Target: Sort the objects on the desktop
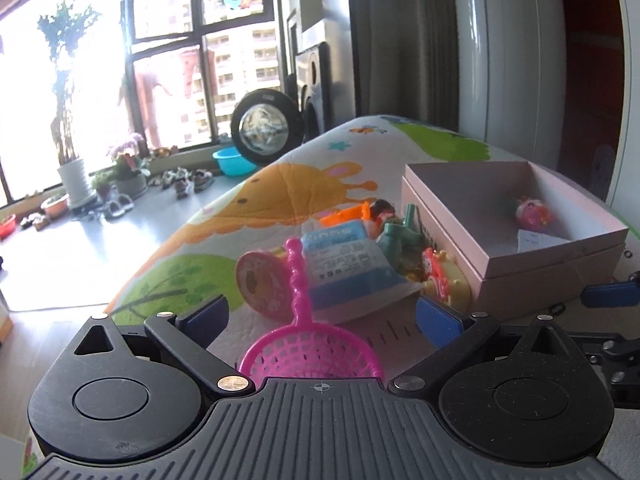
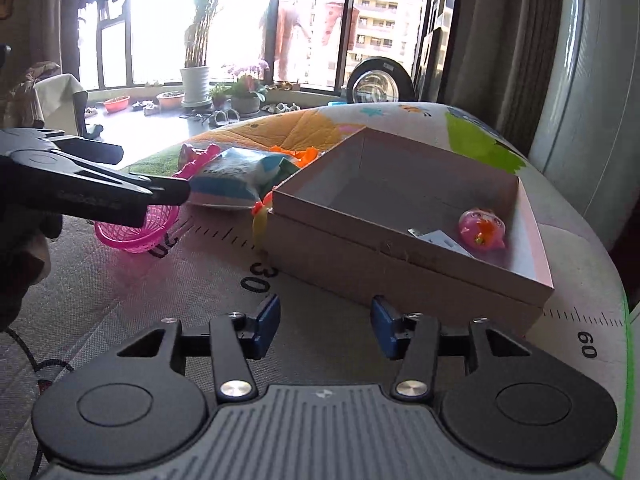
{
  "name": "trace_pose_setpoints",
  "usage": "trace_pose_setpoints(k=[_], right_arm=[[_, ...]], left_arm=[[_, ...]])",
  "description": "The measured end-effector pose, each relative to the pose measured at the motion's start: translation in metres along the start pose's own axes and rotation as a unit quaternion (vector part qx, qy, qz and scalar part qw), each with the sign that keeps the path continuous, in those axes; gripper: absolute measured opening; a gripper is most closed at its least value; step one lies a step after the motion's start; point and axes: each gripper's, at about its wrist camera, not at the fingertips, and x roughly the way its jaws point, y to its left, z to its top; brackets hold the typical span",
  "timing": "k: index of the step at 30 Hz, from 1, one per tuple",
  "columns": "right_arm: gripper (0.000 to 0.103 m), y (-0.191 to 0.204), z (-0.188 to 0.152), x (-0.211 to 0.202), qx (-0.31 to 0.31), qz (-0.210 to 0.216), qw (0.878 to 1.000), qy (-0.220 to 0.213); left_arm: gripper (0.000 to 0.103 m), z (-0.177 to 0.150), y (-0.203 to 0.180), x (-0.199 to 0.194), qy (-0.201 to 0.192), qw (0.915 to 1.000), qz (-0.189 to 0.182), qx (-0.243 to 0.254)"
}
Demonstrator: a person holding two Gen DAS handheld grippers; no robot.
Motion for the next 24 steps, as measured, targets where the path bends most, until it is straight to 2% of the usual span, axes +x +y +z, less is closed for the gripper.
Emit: trace_pose_setpoints(k=[2,4,6,8,10,12,15,17,21,24], right_arm=[[0.05,0.005,0.005,-0.003,-0.016,-0.003,1.0,-0.016],[0.054,0.008,0.009,-0.005,-0.031,-0.015,0.999,-0.03],[0.054,0.006,0.013,-0.007,-0.026,-0.015,0.999,-0.034],[0.054,0.0,0.016,-0.009,-0.008,-0.01,0.999,-0.035],[0.054,-0.008,0.024,-0.011,0.017,0.008,0.999,-0.027],[0.051,-0.014,0.041,-0.01,0.03,0.04,0.999,-0.014],[0.028,-0.018,0.082,0.001,0.038,0.092,0.995,0.025],[0.021,-0.017,0.112,0.018,0.037,0.109,0.992,0.059],[0.018,0.008,0.153,0.072,-0.024,0.071,0.991,0.113],[0.015,0.029,0.163,0.122,-0.058,0.028,0.981,0.182]], left_arm=[[0.103,-0.001,-0.004,0.002,0.003,1.0,0.0,0.002],[0.103,-0.001,-0.008,-0.005,-0.01,0.9995,-0.029,0.012],[0.102,0.001,-0.015,-0.014,-0.034,0.9963,-0.065,0.044],[0.102,0.001,-0.026,-0.019,-0.057,0.9898,-0.098,0.087],[0.094,0.0,-0.033,-0.017,-0.05,0.9864,-0.113,0.108],[0.092,-0.003,-0.039,-0.014,-0.03,0.9873,-0.114,0.107],[0.093,-0.018,-0.038,-0.018,-0.016,0.992,-0.1,0.075],[0.095,-0.029,-0.03,-0.025,-0.012,0.9947,-0.092,0.045],[0.095,-0.053,-0.016,-0.037,-0.006,0.9963,-0.083,0.017],[0.096,-0.061,-0.009,-0.04,-0.012,0.9968,-0.08,0.004]])
